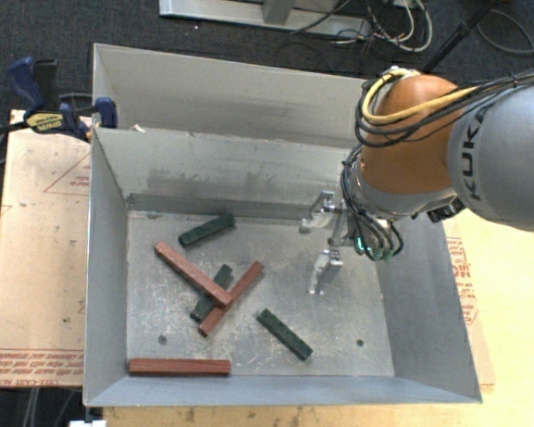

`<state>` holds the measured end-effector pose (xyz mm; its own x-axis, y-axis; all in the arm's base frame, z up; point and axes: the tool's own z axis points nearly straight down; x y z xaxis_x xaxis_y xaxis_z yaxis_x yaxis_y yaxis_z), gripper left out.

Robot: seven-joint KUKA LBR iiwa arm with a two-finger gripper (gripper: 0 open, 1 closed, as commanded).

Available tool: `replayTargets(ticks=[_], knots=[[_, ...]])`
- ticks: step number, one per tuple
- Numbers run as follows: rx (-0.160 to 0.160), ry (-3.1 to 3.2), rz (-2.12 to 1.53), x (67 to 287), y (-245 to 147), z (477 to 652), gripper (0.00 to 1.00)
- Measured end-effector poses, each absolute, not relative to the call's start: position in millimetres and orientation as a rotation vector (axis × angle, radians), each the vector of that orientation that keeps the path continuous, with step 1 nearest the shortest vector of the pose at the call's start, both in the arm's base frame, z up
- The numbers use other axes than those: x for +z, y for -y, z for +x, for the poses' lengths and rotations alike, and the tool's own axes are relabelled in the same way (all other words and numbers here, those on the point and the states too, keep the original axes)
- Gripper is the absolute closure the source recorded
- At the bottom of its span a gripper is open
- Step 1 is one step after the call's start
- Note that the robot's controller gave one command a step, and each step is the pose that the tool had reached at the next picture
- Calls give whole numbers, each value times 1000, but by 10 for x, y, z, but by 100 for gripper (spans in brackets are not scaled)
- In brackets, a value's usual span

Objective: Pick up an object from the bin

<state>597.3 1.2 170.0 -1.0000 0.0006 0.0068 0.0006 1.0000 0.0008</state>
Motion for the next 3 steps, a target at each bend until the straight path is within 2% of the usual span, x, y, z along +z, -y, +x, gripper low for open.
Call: replayTargets(ticks=[1, 2, 3], knots=[[-1, 3143, -1, 1747, -12, 5990, 0], [1, 3090, 576, 814, -709, 5791, 100], [-1, 3089, 575, 800, -711, 5783, 0]])
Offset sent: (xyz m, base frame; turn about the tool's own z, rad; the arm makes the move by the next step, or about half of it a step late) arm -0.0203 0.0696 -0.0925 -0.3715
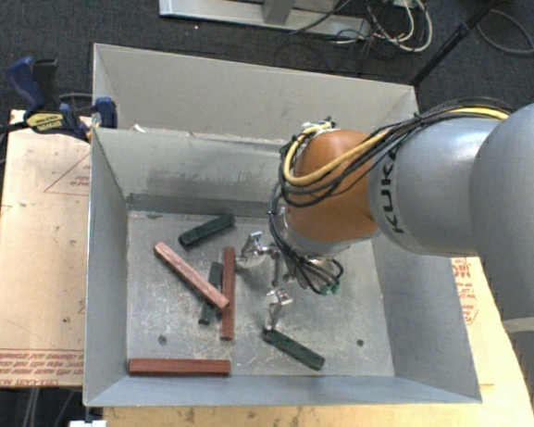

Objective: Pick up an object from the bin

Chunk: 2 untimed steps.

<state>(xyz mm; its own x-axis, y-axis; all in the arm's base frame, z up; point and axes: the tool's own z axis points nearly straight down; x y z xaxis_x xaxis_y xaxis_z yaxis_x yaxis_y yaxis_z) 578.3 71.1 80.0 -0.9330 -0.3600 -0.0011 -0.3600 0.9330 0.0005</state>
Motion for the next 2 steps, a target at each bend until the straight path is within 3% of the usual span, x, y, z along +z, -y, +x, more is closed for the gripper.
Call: replayTargets(ticks=[1, 2], knots=[[1, -3086, -575, 801, -712, 5786, 0], [-6, -3018, -820, 788, -1440, 6153, 100]])
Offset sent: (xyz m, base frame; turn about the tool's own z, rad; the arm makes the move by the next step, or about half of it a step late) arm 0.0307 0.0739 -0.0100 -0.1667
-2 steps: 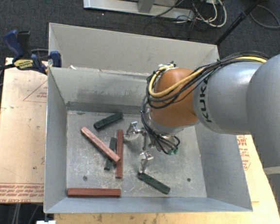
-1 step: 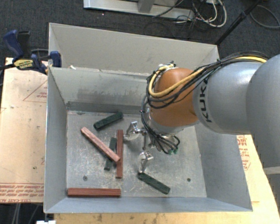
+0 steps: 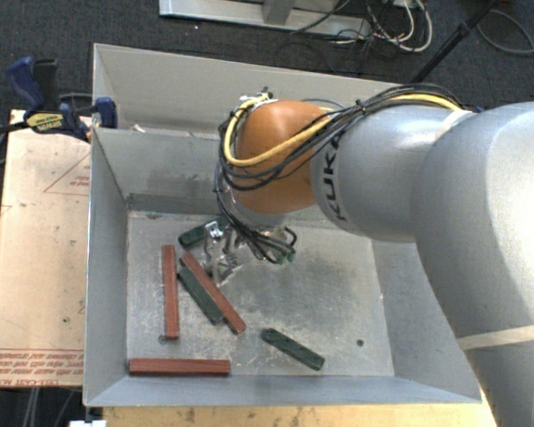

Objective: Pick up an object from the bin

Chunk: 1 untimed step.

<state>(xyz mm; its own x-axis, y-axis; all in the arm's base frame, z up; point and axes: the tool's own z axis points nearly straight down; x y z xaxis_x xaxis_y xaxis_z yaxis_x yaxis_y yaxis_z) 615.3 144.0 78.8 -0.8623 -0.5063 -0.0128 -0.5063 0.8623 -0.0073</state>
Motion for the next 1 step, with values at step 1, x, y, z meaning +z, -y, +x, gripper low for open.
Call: replayTargets(ticks=[1], knots=[[2, -3017, -820, 768, -1462, 6139, 0]])
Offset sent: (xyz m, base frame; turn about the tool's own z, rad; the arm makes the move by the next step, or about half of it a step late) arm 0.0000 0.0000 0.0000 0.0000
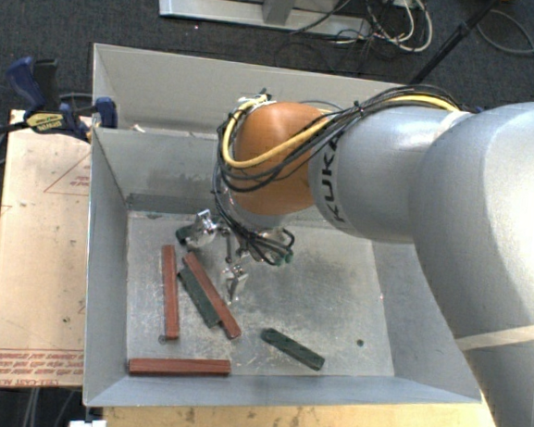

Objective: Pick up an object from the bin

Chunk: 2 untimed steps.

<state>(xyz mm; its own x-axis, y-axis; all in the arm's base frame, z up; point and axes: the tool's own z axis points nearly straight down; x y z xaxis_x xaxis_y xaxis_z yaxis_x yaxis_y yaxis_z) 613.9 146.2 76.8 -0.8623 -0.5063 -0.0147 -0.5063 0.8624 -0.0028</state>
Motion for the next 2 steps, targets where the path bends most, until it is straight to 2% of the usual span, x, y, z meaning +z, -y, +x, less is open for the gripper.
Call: replayTargets(ticks=[1, 2], knots=[[2, -3017, -820, 769, -1461, 6140, 0], [0, -2787, -1419, 794, -1999, 5855, 100]])
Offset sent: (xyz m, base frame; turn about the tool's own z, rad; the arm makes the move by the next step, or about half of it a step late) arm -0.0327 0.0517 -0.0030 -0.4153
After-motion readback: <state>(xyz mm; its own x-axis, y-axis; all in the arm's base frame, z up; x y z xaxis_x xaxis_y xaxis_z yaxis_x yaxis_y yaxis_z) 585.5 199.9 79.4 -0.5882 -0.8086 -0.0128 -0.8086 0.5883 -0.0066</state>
